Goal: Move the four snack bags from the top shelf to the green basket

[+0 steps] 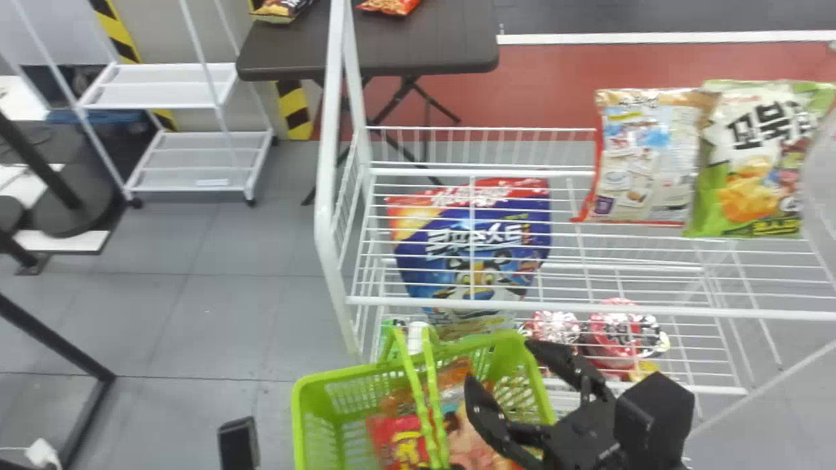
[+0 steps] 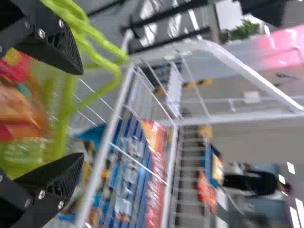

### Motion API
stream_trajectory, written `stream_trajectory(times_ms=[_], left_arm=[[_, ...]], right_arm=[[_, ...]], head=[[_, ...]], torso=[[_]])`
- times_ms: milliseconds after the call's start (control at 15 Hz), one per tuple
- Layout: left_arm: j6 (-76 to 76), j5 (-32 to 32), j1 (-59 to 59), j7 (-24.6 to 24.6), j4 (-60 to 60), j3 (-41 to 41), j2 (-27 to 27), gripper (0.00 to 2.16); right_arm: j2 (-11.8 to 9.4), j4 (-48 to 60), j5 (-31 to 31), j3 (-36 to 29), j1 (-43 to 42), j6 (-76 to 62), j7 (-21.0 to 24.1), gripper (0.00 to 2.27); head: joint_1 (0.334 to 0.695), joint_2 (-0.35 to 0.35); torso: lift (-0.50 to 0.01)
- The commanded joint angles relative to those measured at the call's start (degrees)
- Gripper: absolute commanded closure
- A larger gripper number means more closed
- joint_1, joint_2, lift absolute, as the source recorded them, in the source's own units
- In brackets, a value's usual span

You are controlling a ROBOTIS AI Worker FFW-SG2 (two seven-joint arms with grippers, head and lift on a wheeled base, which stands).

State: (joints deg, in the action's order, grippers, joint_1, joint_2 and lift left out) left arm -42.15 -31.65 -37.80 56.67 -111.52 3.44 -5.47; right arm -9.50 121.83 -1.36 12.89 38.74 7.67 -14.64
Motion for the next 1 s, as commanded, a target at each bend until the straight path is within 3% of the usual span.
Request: stream_trajectory(times_ms=[0,133,533,933], left_arm=[[0.00,0.09,0.00,-0.06,-0.01,-0.01,0.02,1.69],[0.00,0.27,0.09,-0.15,0.07,-0.01,0.11,1.69],[0.00,0.62,0.62,-0.68,0.34,-0.01,0.28,1.69],[-0.18,0.71,0.71,-0.77,0.34,-0.10,0.11,1.69]], right_arm=[[0.97,-0.28,0.13,-2.08,-0.77,-5.43,0.84,0.06],[2.64,-0.54,0.92,-4.54,-1.47,-7.54,0.84,0.06],[3.26,-1.24,3.65,-9.46,-2.88,-10.52,4.01,0.06],[4.66,-4.41,3.74,-11.31,-5.69,-10.70,5.24,0.05]], head=[[0.695,-0.022],[0.695,-0.069],[0.695,-0.180],[0.695,-0.218]], torso=[[0.000],[0.000],[0.000],[0.000]])
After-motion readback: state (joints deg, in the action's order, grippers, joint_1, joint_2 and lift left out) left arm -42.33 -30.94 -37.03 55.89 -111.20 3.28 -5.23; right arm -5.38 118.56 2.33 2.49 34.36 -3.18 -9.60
